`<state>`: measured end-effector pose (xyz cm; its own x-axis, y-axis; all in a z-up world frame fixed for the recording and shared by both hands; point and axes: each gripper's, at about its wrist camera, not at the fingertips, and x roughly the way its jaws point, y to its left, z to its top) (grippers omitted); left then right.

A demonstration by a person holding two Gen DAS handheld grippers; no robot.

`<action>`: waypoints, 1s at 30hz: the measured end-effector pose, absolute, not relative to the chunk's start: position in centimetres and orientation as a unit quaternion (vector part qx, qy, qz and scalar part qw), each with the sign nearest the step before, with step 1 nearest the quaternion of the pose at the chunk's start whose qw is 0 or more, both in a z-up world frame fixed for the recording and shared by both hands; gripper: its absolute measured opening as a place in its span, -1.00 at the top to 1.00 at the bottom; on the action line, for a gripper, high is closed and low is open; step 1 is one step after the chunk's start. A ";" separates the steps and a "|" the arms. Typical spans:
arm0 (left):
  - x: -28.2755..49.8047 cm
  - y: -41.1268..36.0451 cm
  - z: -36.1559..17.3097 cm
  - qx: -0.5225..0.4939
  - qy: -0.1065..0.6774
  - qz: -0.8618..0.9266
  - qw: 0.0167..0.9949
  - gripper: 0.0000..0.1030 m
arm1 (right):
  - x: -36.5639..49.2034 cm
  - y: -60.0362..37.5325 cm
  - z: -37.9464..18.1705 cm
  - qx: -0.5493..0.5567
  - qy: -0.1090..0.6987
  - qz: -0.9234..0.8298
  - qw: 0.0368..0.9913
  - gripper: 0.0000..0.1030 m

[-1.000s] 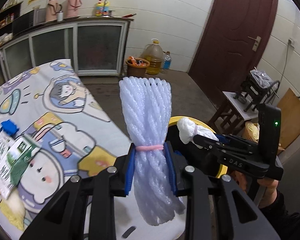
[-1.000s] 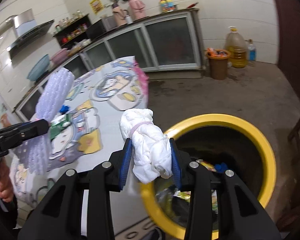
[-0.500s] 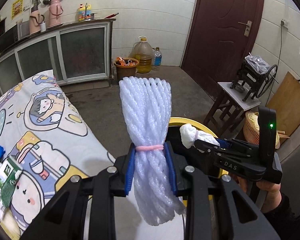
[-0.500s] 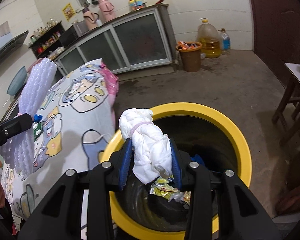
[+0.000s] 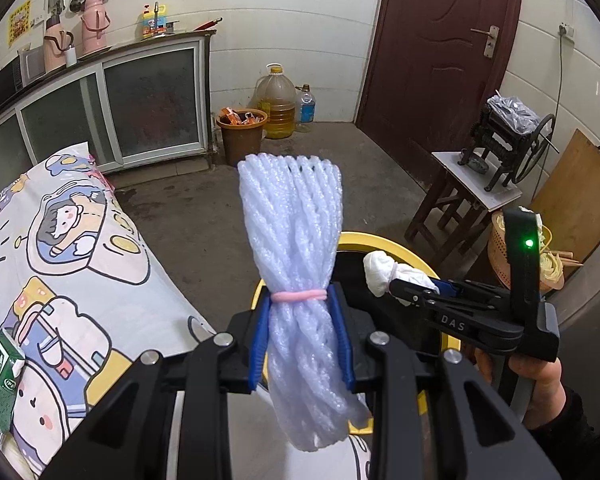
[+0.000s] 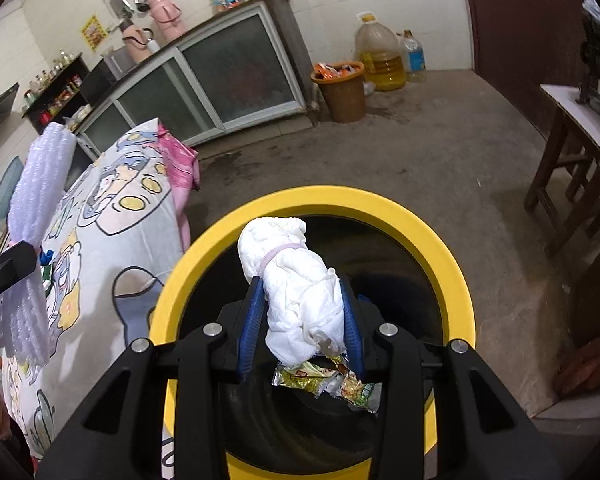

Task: Collect trash
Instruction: 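Open both tools to drop the bundles into the bin, then move both tools back over the table toward the cartons and glove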

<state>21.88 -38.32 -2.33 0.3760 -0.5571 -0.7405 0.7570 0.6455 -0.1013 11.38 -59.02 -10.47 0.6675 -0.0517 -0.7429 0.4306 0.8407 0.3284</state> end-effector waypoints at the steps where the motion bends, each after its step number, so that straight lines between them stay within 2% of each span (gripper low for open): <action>1: 21.9 -38.4 -2.3 0.129 0.389 -0.401 0.820 0.48 | 11.4 -59.2 -10.7 0.251 0.387 -0.139 0.876 0.31; 6: 22.0 -38.8 -2.7 0.127 0.392 -0.403 0.817 0.47 | 11.5 -59.7 -11.4 0.260 0.401 -0.148 0.866 0.24; 7: 22.0 -38.9 -2.7 0.126 0.392 -0.403 0.817 0.35 | 11.6 -59.9 -11.5 0.262 0.404 -0.150 0.864 0.15; 8: 22.0 -38.8 -2.7 0.124 0.392 -0.403 0.817 0.12 | 11.6 -60.0 -11.5 0.264 0.404 -0.152 0.862 -0.12; 9: 22.1 -38.7 -2.7 0.122 0.390 -0.401 0.820 -0.06 | 11.4 -60.2 -11.5 0.269 0.400 -0.159 0.862 -0.25; 10: 22.1 -38.6 -2.7 0.119 0.387 -0.397 0.823 -0.33 | 11.2 -60.3 -11.3 0.270 0.395 -0.166 0.862 -0.30; 11: 22.1 -38.4 -2.6 0.116 0.385 -0.395 0.826 -0.41 | 11.1 -60.5 -11.2 0.268 0.394 -0.173 0.862 -0.30; 13: 22.1 -38.1 -2.4 0.112 0.384 -0.395 0.827 -0.42 | 10.8 -60.8 -11.1 0.267 0.395 -0.185 0.859 -0.30; 16: 22.1 -37.5 -2.1 0.103 0.381 -0.392 0.831 -0.60 | 10.2 -61.4 -11.0 0.280 0.394 -0.188 0.855 -0.30; 30: 22.9 -30.7 -0.3 0.054 0.376 -0.366 0.849 -0.62 | 9.3 -58.9 -7.8 0.257 0.370 -0.169 0.877 -0.30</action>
<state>22.90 -30.68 -0.32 0.4487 -0.5815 -0.6786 0.6634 0.7255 -0.1830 9.27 -58.87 -7.77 0.6693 -0.1072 -0.7352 0.4871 0.8105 0.3253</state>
